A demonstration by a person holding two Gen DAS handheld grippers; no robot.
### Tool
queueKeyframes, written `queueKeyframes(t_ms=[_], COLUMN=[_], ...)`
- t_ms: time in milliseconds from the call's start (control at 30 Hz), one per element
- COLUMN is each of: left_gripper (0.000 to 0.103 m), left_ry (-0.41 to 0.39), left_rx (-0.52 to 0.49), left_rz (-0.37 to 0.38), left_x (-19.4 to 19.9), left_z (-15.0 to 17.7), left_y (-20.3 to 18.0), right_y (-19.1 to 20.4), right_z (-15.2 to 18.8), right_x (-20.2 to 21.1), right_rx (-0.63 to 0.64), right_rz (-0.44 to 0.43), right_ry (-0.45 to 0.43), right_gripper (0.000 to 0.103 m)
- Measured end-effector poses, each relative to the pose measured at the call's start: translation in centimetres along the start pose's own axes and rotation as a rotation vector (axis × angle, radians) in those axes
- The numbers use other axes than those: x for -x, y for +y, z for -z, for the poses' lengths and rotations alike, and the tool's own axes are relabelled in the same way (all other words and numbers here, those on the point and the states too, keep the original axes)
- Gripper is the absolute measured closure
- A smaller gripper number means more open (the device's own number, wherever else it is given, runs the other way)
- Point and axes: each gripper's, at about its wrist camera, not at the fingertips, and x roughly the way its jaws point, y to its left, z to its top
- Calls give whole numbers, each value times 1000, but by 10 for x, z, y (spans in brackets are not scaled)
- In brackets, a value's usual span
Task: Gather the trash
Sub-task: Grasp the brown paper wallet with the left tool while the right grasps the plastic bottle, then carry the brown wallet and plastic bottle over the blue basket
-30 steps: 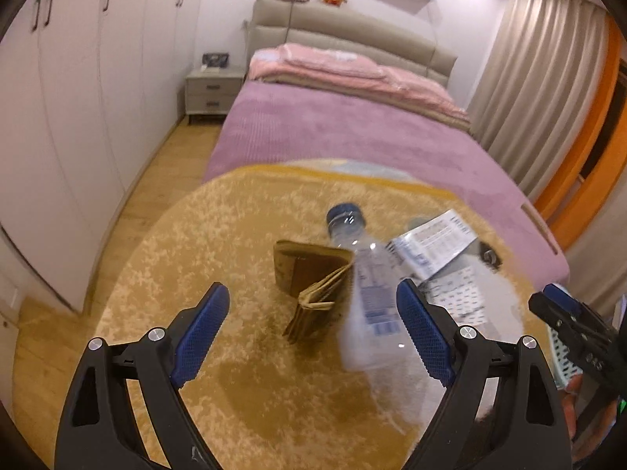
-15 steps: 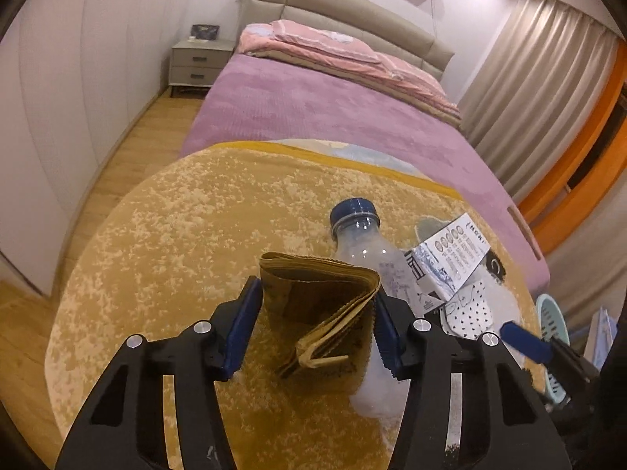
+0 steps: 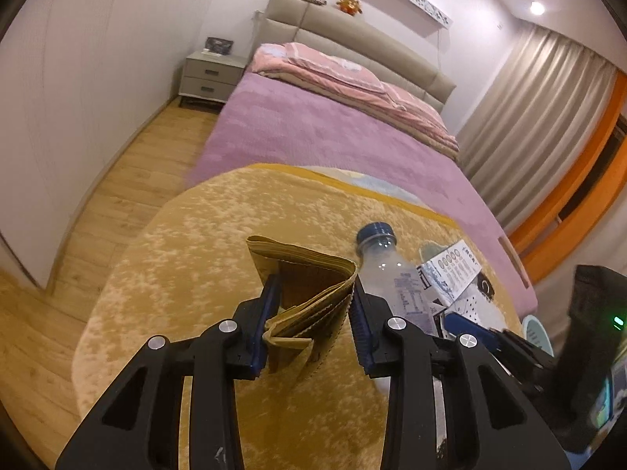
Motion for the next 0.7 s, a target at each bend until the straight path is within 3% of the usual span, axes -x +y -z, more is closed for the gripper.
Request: queueKeyframes(t_ms=[200,300,433,700], left_gripper=[70,70,70,70], left_ry=[-37,-42,-52,-76], left_rx=[30,30,10,-28], left_rz=[-1,-4,2,31], left_x=[15,20,28,44], left_z=[-1,0,3,12], left_y=[10,9,2,-21], right_y=[6,5,5,-5], right_z=[-8,-8,-4,19], right_x=[-28,-37,-33,11], right_rx=[-9,-8,14,13], right_rz=[36,46,46,-78], right_ry=[47,77,84,72], right_gripper=[33,42,46,48])
